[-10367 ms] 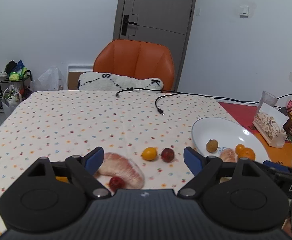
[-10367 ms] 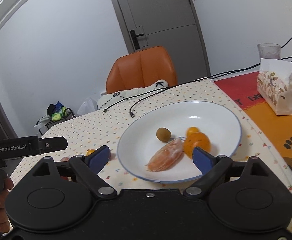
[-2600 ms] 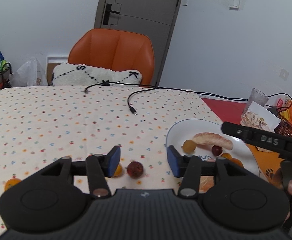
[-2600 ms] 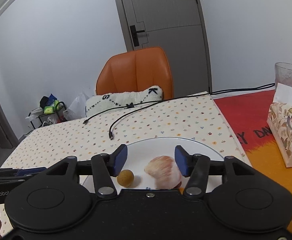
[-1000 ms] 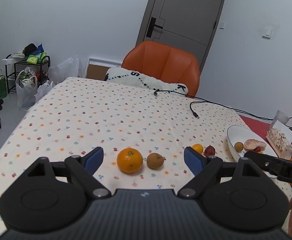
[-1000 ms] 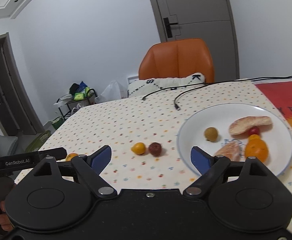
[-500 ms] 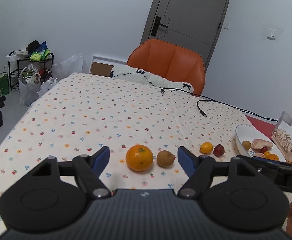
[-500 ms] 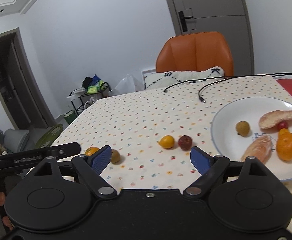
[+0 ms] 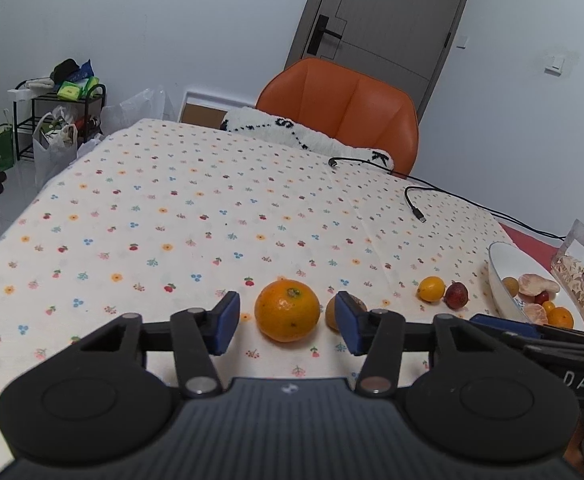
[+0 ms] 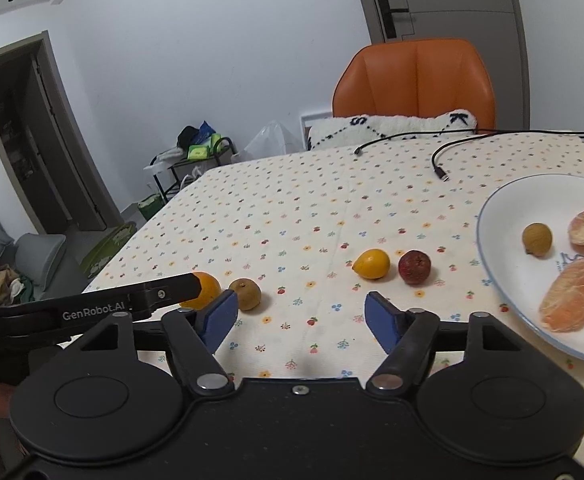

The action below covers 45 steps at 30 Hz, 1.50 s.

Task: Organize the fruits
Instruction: 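Grasp a large orange with the left tool while the right tool grasps a kiwi, then carry the orange in the left tool while the right tool carries the kiwi over the bowl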

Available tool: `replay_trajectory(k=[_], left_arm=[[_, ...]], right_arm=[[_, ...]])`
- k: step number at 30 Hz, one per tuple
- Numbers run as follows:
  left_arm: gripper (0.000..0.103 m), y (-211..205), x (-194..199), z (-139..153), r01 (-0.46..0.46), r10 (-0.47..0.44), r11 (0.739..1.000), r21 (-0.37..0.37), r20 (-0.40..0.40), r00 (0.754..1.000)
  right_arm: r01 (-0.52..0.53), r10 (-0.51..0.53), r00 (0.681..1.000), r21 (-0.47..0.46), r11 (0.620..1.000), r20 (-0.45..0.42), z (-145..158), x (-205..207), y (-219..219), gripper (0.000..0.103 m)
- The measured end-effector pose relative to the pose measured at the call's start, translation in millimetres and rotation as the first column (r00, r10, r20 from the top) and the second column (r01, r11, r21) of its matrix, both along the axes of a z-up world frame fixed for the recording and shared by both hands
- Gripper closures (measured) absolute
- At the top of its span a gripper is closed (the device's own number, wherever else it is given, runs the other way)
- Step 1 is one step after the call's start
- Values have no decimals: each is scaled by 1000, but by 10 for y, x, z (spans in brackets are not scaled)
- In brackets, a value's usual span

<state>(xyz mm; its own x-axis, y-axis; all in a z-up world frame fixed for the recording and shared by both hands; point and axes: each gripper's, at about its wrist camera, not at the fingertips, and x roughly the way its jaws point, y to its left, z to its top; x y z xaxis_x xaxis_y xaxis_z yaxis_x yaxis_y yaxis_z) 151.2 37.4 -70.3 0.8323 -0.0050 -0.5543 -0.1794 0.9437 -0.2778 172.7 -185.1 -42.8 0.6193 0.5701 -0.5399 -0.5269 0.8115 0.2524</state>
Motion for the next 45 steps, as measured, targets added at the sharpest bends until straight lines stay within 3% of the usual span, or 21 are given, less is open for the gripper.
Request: replay_trajectory(k=[7,30,35,45], left_arm=[[66,59,56,-81,15,-15,999,-44,-8,1000],[67,292,-26,28,-35,35,999,-32,1,999],[67,280,-45,63,-34,35,999,-28,7,999],[67,64,-71,143,7,-7,1000,-19,23,1000]], right_arm=[[-27,27,999,-13,1000,-22,-60,87,130,41],[-108,106,992,-32,994,-74,-209,264,624,59],[-111,108,992,-39,993,-70,-228,285,669,77],[-83,81,995,-38,996,-51,-129,205,469,78]])
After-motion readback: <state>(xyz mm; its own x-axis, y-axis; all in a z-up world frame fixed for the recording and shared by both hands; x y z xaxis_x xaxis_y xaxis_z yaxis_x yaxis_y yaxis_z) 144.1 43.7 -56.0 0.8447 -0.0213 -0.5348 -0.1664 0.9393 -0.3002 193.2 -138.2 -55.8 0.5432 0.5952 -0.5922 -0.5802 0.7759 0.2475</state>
